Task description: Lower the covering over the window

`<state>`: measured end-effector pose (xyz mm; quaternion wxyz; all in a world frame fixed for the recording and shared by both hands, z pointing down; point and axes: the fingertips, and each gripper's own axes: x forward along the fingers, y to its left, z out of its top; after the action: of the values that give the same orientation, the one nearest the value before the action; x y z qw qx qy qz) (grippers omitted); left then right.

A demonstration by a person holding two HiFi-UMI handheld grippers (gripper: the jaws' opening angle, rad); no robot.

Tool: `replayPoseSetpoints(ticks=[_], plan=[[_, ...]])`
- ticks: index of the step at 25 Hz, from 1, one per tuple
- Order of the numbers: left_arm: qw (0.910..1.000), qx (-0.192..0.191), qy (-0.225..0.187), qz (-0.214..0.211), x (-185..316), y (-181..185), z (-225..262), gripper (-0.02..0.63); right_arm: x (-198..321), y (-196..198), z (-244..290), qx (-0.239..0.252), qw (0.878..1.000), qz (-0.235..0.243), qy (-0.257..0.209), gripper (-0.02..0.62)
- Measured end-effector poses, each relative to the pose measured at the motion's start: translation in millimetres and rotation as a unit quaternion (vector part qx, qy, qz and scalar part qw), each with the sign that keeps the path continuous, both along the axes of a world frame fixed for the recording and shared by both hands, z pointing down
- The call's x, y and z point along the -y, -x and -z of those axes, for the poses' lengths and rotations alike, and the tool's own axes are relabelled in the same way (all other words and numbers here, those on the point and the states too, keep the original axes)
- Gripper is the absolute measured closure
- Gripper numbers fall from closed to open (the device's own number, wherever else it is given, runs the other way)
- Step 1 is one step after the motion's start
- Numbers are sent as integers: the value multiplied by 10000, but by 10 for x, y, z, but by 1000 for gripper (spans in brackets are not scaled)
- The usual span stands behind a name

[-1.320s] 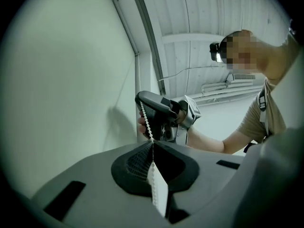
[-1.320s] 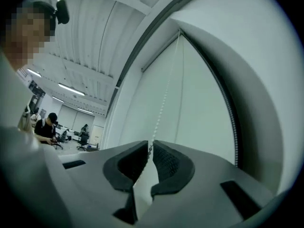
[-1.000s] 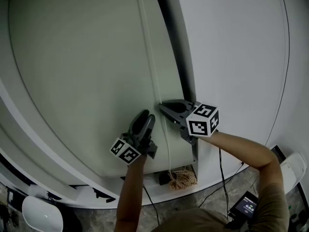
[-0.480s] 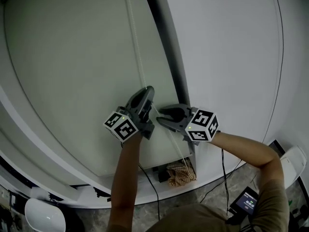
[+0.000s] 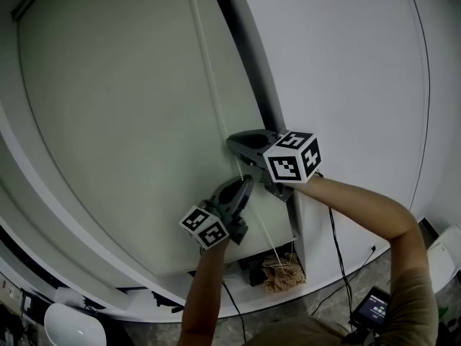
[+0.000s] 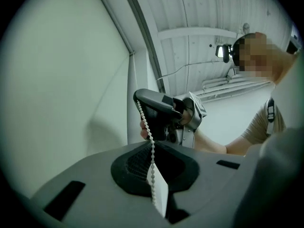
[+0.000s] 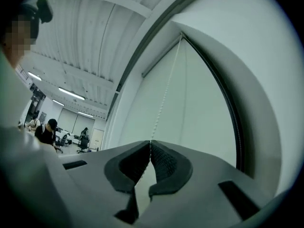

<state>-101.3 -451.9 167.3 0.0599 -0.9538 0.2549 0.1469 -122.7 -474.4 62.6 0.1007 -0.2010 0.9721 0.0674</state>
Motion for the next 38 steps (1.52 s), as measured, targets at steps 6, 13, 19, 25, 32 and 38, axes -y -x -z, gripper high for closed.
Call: replayPoseSetpoints(ticks=[6,13,19,25,32,38], plan=[[9927,-1175,-196,-166,26,608,721,406,127,-31,-255,197,9987,76,459,583],[9965,383,-497,549,347,283,1324,569,-167,287,-758,-526,9978,272,307,583],[9987,-76,-393,326,260,366,1218,583,-317,1,-483,-431,9980,161,-432,491],[9997,113,-62,-202,21,6,584,583,-74,-202,452,253,9980,-375,-430,489],[9991,-305,-293,32,9,184,682,580,-11,26,661,457,9988,-109,-128,589],[9927,-794,-781,470,149,571,1599,443,-77,224,33,-341,9991,-135,-194,591]])
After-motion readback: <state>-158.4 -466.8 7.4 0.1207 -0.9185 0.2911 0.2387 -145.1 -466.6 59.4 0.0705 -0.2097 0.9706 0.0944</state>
